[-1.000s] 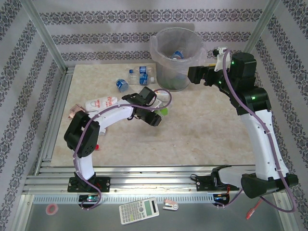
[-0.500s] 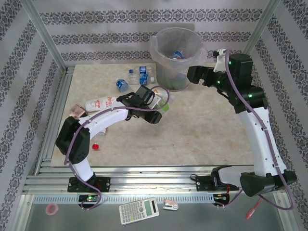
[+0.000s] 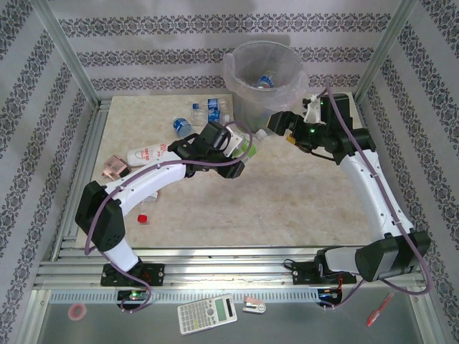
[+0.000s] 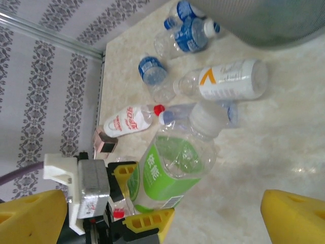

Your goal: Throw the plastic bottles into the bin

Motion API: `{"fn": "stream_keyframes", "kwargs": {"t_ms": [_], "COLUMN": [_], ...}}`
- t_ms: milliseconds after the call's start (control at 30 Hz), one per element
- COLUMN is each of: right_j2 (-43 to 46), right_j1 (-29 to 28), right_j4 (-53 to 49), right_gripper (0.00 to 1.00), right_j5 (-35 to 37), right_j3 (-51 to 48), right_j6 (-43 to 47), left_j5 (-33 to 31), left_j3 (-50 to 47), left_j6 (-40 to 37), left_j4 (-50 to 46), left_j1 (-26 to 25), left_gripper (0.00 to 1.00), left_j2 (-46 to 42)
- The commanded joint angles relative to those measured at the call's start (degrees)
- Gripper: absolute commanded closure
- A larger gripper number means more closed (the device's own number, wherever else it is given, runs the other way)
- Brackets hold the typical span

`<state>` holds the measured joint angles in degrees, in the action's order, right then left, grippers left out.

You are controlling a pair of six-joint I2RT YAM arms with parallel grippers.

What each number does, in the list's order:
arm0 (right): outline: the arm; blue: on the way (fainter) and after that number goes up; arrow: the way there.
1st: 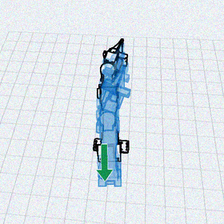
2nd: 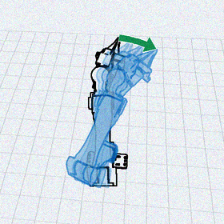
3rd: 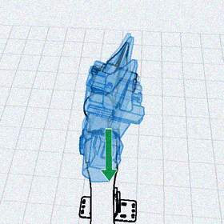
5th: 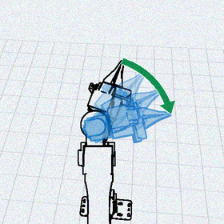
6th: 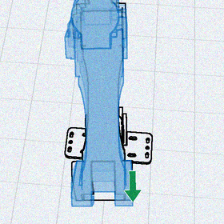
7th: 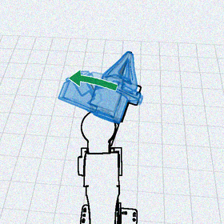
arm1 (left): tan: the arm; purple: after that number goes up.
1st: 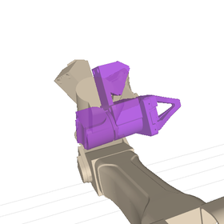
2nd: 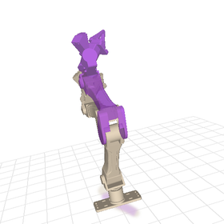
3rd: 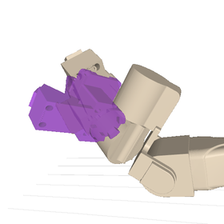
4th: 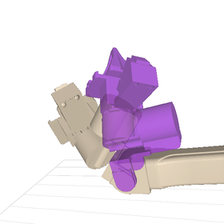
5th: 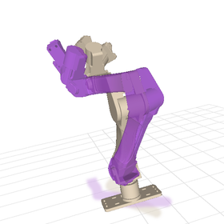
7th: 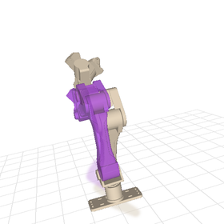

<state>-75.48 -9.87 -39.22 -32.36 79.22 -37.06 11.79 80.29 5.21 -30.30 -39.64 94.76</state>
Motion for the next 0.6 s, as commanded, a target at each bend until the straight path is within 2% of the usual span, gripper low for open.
{"fn": "stream_keyframes", "kwargs": {"t_ms": [0, 567], "right_j2": [-0.45, -5.6], "right_j1": [-1.35, -5.04], "right_j4": [0.91, 4.13], "right_gripper": [0.02, 0.04], "right_j5": [-2.27, -1.3], "right_j3": [-2.01, -4.78], "right_j6": [-3.74, -7.4], "left_j5": [-0.53, 1.73], "left_j3": [1.77, 1.09], "left_j6": [-0.12, 0.42], "left_j4": [1.9, 3.41], "left_j1": [-1.23, -2.9], "left_gripper": [0.47, 0.48], "left_j2": [-2.35, -4.03]}}
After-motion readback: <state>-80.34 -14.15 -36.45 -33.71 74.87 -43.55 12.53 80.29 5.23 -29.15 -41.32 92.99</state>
